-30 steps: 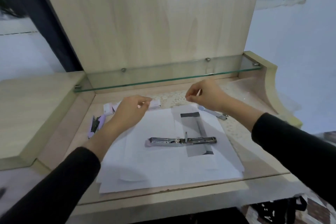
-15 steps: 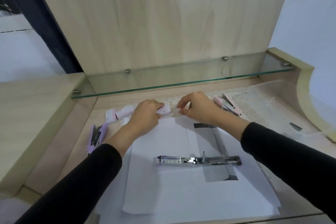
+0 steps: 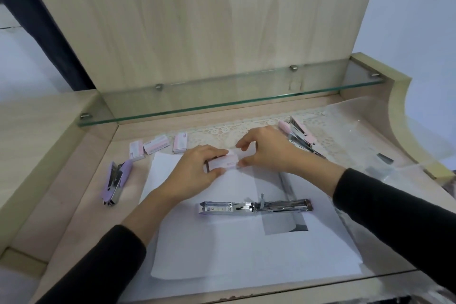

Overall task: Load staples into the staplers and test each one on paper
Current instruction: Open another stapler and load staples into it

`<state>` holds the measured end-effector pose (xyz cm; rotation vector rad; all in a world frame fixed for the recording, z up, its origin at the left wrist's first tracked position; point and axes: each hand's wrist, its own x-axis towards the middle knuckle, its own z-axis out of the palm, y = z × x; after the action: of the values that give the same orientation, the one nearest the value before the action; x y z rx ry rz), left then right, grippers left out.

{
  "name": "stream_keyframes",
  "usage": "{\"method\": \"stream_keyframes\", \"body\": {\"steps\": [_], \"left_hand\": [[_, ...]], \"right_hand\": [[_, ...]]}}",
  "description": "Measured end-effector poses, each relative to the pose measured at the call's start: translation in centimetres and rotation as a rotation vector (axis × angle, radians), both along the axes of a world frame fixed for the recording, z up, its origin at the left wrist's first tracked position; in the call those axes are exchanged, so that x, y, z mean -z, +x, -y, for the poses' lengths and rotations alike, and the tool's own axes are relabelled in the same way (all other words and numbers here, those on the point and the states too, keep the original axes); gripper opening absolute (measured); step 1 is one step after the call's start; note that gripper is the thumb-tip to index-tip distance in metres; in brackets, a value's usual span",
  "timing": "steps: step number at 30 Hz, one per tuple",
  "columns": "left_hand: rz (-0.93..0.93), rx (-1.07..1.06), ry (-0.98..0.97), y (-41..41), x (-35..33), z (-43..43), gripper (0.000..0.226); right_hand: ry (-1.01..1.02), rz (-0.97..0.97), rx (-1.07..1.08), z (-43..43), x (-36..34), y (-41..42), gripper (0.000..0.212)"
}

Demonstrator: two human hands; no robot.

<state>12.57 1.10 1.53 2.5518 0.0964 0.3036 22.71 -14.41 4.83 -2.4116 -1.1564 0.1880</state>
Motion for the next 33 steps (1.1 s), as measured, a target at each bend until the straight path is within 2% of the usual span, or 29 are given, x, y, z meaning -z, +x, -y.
{"method": "stream_keyframes", "body": {"steps": [6, 10, 23, 29, 33], "left_hand": [[0.051, -0.102, -0.242, -0.5, 0.8, 0.0, 0.039], [0.096, -0.108, -0.326, -0.7, 1.0, 0.1, 0.041], [0.098, -0.104, -0.311, -0.9, 1.4, -0.3, 0.037], [0.109, -0.109, -0.310, -1.0, 1.3, -0.3, 0.036], [0.101, -0.122, -0.302, -1.0, 1.3, -0.2, 0.035]], "right_hand": [[-0.006, 0.020, -0.044, -0.4, 0.7, 0.2, 0.035], [0.017, -0.009, -0.047, -0.7, 1.1, 0.3, 0.033], [0.072, -0.049, -0.053, 0.7, 1.1, 0.9, 0.024], [0.183, -0.193, 0.002, 0.7, 1.8, 1.0, 0.021], [0.235, -0.141, 0.027, 0.6, 2.3, 0.6, 0.021]]}}
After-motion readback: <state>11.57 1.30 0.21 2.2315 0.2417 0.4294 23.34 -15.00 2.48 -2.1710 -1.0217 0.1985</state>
